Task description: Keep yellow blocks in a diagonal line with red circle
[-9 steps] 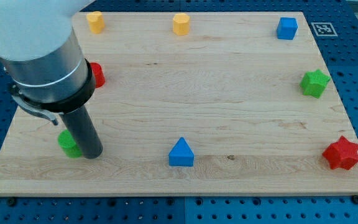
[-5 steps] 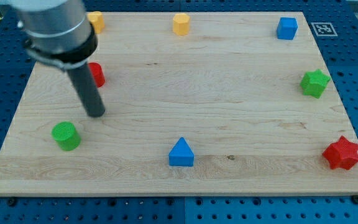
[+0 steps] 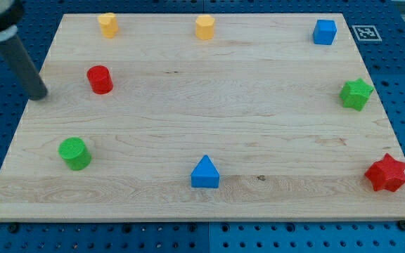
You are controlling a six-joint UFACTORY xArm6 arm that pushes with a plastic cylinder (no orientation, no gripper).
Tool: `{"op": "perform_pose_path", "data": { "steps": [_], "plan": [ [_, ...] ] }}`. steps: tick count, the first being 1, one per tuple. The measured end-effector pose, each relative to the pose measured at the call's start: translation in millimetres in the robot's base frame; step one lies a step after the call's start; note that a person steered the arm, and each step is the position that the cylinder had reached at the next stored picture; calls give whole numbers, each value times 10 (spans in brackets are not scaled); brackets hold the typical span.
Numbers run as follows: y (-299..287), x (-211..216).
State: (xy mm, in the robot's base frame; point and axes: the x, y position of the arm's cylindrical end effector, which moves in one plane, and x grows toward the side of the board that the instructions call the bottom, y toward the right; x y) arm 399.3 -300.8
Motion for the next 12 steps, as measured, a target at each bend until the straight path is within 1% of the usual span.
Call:
{"op": "perform_pose_path", "data": {
  "steps": [1,3,4,5,6,7,8,9,10,11,12],
  "plan": [
    [-41,-108],
    [31,-1327],
    [339,-1449],
    [938,-1541],
    [1192,-1557],
    [881,-1606],
    [730,-2072],
    [1304,-2048],
    [2372,-1773],
    [2861,-1722],
    [2472,-1722]
  ]
}}
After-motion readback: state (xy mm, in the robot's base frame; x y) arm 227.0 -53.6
